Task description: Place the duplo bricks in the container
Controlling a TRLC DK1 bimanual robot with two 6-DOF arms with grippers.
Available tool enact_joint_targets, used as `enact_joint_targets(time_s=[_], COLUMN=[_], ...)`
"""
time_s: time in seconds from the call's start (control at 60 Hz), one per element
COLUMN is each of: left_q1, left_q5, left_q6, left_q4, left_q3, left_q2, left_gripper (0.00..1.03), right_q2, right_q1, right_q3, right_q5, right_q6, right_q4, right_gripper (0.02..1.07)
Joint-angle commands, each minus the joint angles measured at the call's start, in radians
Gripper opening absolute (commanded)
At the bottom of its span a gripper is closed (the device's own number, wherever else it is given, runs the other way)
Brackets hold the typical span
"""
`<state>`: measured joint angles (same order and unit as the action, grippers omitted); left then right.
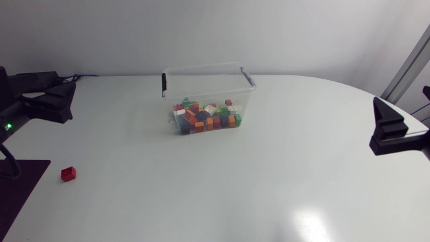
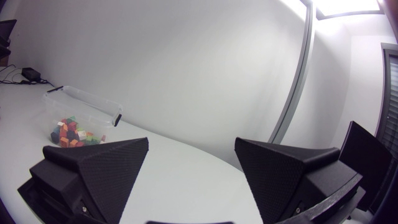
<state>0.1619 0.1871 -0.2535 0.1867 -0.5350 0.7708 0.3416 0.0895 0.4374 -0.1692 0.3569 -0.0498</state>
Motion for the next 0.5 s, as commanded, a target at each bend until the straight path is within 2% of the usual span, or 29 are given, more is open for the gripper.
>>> enact_joint_targets(time_s=[0.0,0.35,0.483], left_q1=[0.008,0.018,0.016], left_q5=[0.011,0.011,0.011], left_q6=[0.034,0.037,0.08], left_q4=[0.016,0.022,0.031], left_q3=[0.055,0.196,0.264], left_q2=[-0.042,-0.179,-0.252], left_gripper=[0.99,0.99,0.99], right_q2=[-0.067,-0.317,-0.348], right_q1=[-0.01,-0.016,-0.027], right_q3=[-0.049,-0.172,-0.213], right_q5=[-0.001,-0.009,-0.01], right_q6=[0.024,0.047,0.042], right_q4=[-0.033,-0.124,-0.148], right_gripper=[1.02,1.02,1.02])
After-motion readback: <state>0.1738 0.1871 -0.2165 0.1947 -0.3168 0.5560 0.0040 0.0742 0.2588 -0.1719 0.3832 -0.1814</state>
